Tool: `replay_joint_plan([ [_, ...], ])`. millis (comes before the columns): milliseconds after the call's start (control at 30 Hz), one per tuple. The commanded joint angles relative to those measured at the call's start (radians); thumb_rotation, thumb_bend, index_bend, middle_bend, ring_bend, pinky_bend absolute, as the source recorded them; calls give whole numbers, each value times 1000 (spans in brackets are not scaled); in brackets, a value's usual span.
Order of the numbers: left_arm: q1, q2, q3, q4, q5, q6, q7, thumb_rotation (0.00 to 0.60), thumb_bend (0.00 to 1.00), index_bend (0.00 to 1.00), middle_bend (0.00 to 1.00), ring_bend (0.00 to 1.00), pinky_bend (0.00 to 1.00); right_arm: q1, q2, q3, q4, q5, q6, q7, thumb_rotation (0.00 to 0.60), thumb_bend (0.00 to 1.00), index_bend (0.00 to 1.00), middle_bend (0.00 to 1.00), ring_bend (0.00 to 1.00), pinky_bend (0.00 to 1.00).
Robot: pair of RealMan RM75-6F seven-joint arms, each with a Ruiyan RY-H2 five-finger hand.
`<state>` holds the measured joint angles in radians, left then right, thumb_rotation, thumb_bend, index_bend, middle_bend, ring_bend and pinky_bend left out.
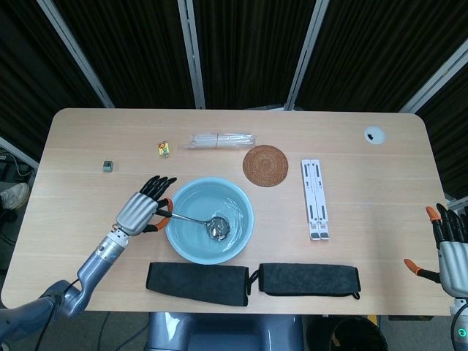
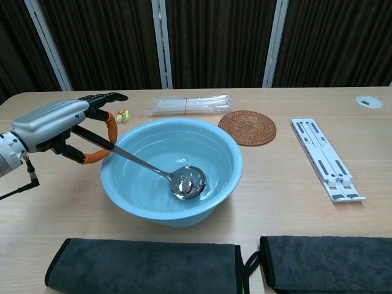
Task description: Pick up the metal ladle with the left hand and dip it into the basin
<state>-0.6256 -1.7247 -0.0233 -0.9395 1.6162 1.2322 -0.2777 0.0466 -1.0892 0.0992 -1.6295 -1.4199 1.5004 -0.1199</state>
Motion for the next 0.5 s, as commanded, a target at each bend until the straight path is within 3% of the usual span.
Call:
replay_joint_plan([
  [33,1,36,-10,-56,-11,4,-41,600,831,885,20,0,0,1,-1,-1,0,1,-2,-3,468,0,0,0,0,0],
  [267,-3,122,-58,-166,-75,-30,-86,600,841,891,25,0,0,3,-8,1,3,6,-6,-17,469,0,0,0,0,0],
  [500,-2,228,-61,-286,-123,-108,-153,600,839,891,25,0,0,7,-16,6,7,18,-11,-33,469,0,0,0,0,0],
])
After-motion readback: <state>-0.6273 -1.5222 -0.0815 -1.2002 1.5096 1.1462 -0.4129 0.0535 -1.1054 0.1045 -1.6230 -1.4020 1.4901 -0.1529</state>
